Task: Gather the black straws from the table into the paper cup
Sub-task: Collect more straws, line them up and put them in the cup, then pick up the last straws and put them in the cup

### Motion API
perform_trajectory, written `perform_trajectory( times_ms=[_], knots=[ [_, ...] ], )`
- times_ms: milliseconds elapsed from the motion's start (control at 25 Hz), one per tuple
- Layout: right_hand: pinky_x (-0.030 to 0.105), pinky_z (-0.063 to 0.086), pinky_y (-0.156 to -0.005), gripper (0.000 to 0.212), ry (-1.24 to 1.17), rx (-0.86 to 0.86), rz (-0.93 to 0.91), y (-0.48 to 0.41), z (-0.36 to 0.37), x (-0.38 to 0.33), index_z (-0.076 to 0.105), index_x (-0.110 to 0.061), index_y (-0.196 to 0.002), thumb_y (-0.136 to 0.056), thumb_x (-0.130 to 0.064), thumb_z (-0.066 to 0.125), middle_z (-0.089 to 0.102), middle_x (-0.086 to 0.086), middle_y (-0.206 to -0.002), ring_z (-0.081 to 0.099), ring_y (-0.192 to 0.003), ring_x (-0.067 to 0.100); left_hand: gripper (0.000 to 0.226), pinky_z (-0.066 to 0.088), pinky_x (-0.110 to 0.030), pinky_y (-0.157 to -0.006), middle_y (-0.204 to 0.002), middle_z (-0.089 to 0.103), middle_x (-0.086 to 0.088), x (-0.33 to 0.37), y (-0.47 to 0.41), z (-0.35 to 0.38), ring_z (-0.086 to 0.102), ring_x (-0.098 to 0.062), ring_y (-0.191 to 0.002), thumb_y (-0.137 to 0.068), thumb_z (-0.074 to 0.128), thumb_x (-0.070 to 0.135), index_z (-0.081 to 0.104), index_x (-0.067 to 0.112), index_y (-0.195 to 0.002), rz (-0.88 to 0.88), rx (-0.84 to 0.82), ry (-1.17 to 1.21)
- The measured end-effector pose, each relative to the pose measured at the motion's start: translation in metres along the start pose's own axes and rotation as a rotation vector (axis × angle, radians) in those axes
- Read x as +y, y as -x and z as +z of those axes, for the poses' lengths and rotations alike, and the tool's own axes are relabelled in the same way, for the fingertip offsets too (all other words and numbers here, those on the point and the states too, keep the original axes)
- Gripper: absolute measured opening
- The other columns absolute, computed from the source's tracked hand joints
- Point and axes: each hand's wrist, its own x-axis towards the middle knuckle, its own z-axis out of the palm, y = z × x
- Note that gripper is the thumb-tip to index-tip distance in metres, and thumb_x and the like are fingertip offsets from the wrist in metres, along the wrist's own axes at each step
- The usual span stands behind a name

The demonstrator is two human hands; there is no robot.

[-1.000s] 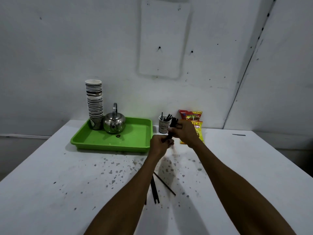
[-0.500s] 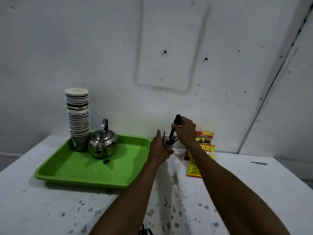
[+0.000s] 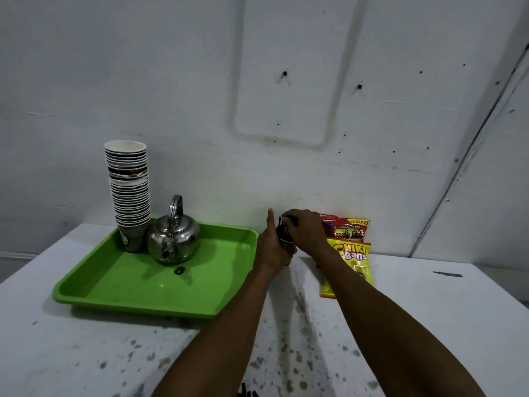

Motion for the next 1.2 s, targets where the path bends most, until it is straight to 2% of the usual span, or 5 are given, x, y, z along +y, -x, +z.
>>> perform_trajectory(
  times_ms=[120,200,280,440,1200],
  knots=[
    [0.023,0.046,-0.084,0.021,-0.006,0.035,-0.026,0.004,-0.001,-0.003,0.075,-0.006,-0.103,-0.091,-0.017,0.061,0.076,0.009,-0.103,0.071,-0.096,0.024,0.050,0.051,-0.032,-0.067,-0.094,0.071,-0.011,0.001,-0.005,0.005,0.064,-0.022,-0.080,-0.096,0.059,0.025,0.044,0.016,-0.143,-0.052,0.001,0.061],
    [0.027,0.048,-0.090,0.023,-0.025,0.106,-0.004,0.005,-0.006,-0.006,0.073,-0.007,-0.107,-0.093,-0.020,0.060,0.075,0.010,-0.107,0.069,-0.101,0.023,0.041,0.046,-0.024,-0.052,-0.071,0.068,-0.006,0.002,-0.006,0.008,0.063,-0.018,-0.062,-0.097,0.048,0.052,0.070,0.018,-0.092,-0.121,0.006,0.234],
    [0.028,0.048,-0.090,0.022,-0.039,0.192,0.026,0.009,-0.012,-0.009,0.073,-0.006,-0.106,-0.093,-0.018,0.059,0.074,0.010,-0.107,0.068,-0.101,0.024,0.040,0.048,-0.030,-0.062,-0.087,0.068,-0.012,0.003,0.002,-0.003,0.063,-0.025,-0.079,-0.091,0.059,0.052,0.067,0.015,-0.106,-0.110,-0.035,0.085],
    [0.033,0.048,-0.087,0.021,-0.023,0.259,0.106,0.037,-0.022,-0.020,0.070,-0.010,-0.107,-0.093,-0.018,0.057,0.072,0.010,-0.106,0.065,-0.101,0.027,0.100,0.042,-0.041,-0.099,-0.145,0.043,-0.024,0.000,0.034,-0.022,0.045,-0.038,-0.130,-0.085,0.071,0.021,0.002,0.007,-0.156,-0.021,-0.092,-0.115],
    [0.041,0.048,-0.088,0.043,0.263,-0.275,0.350,0.269,-0.036,-0.130,0.069,-0.010,-0.110,-0.098,-0.043,0.043,0.060,0.018,-0.115,0.053,-0.112,0.037,0.042,0.044,-0.050,-0.108,-0.144,0.051,-0.021,-0.056,0.234,-0.093,0.045,-0.036,-0.138,-0.078,0.051,-0.004,0.067,0.002,-0.117,0.405,-0.005,-0.498]
  ],
)
